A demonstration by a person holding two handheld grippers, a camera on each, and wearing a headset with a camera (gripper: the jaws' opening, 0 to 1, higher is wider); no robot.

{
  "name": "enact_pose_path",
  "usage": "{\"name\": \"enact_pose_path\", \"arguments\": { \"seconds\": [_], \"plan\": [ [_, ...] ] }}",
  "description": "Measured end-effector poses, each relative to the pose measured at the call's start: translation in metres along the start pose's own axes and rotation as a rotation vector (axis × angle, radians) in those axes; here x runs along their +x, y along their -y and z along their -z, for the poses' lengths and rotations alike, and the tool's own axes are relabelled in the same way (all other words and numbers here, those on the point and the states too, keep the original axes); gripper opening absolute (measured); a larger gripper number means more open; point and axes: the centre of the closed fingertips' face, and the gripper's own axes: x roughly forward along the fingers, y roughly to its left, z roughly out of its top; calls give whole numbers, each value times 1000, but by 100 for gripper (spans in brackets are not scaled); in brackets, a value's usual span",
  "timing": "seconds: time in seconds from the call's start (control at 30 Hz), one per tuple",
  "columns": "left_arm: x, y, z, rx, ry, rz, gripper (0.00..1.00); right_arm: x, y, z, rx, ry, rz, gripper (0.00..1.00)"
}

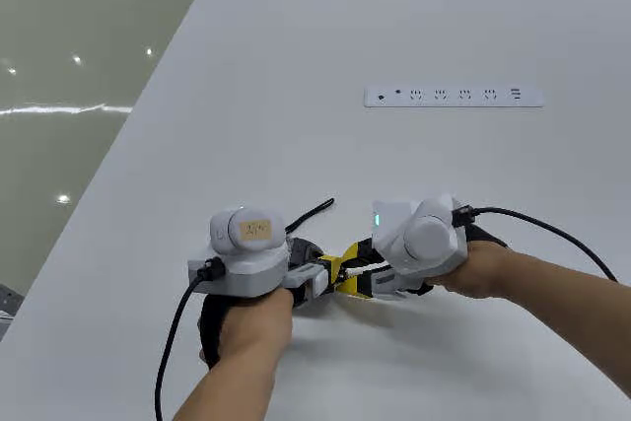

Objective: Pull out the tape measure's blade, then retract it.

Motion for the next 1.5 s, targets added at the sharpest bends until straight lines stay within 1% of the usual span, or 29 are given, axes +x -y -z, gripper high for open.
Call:
{"name": "enact_pose_path", "arguments": {
  "seconds": [0.17, 0.23, 0.27, 0.33, 0.4, 0.43, 0.5, 0.57, 0.67, 0.7, 0.73, 0.8, 0.83, 0.9, 1.0, 1.03, 1.07, 1.1, 1.23, 1.27, 1.3, 1.33, 1.37, 1.4, 1.43, 1.5],
  "plan": [
    [-3, 3, 1, 3, 0, -2, 62, -1, -1, -1, 6, -5, 4, 14],
    [-2, 6, -2, 6, 0, -1, 62, 0, 0, 0, 20, -3, 12, 14],
    [-2, 6, -1, 8, -1, -2, 62, -3, -2, -2, 26, 0, 14, 14],
    [-3, 5, 1, 9, -1, -2, 62, -2, -2, -1, 33, 3, 17, 14],
    [0, 7, -1, 14, -4, 2, 63, -2, -3, -1, 32, 4, 20, 14],
    [-1, 5, 1, 11, -7, 4, 63, -2, -3, 0, 30, 5, 23, 14],
    [3, 5, 0, 13, -9, 6, 63, -1, -2, 1, 33, 7, 25, 14],
    [3, 5, 2, 18, -10, 7, 63, 2, -1, 4, 36, 4, 25, 14],
    [-2, 9, 5, 20, -14, 11, 64, 3, -3, 6, 41, 3, 24, 14],
    [4, 8, 4, 21, -15, 14, 64, 3, -3, 6, 37, 2, 25, 14],
    [5, 8, 4, 23, -17, 15, 64, 2, -3, 6, 42, 0, 24, 14],
    [5, 9, 4, 32, -20, 18, 64, 3, -4, 7, 43, -2, 21, 14],
    [5, 8, 6, 36, -24, 20, 64, 3, -4, 8, 45, -4, 20, 15],
    [2, 11, 9, 41, -34, 23, 64, 4, -5, 10, 44, -4, 20, 15],
    [4, 8, 9, 32, -36, 28, 64, 5, -4, 10, 43, 0, 23, 15],
    [6, 11, 6, 31, -36, 31, 64, 5, -4, 10, 45, 0, 25, 15],
    [6, 10, 7, 27, -37, 32, 64, 5, -4, 10, 44, 2, 25, 15],
    [7, 7, 10, 19, -42, 38, 64, 5, -4, 10, 44, 3, 25, 15],
    [4, 11, 14, -9, -57, 53, 65, 4, -4, 9, 38, 3, 17, 15],
    [4, 11, 15, -4, -60, 55, 65, 3, -5, 8, 35, 0, 16, 15],
    [6, 9, 15, 7, -69, 60, 65, 3, -5, 8, 37, -1, 15, 15],
    [6, 9, 17, 15, -82, 64, 66, 4, -4, 9, 39, -1, 15, 16],
    [4, 12, 21, 19, -92, 68, 66, 4, -4, 9, 42, 0, 16, 16],
    [4, 11, 22, 15, -94, 68, 66, 4, -5, 9, 41, 0, 16, 16],
    [7, 8, 21, 13, -94, 70, 66, 4, -5, 9, 42, 0, 18, 16],
    [4, 10, 23, 26, -100, 72, 65, 4, -4, 10, 39, -10, 19, 16]
  ]
}}
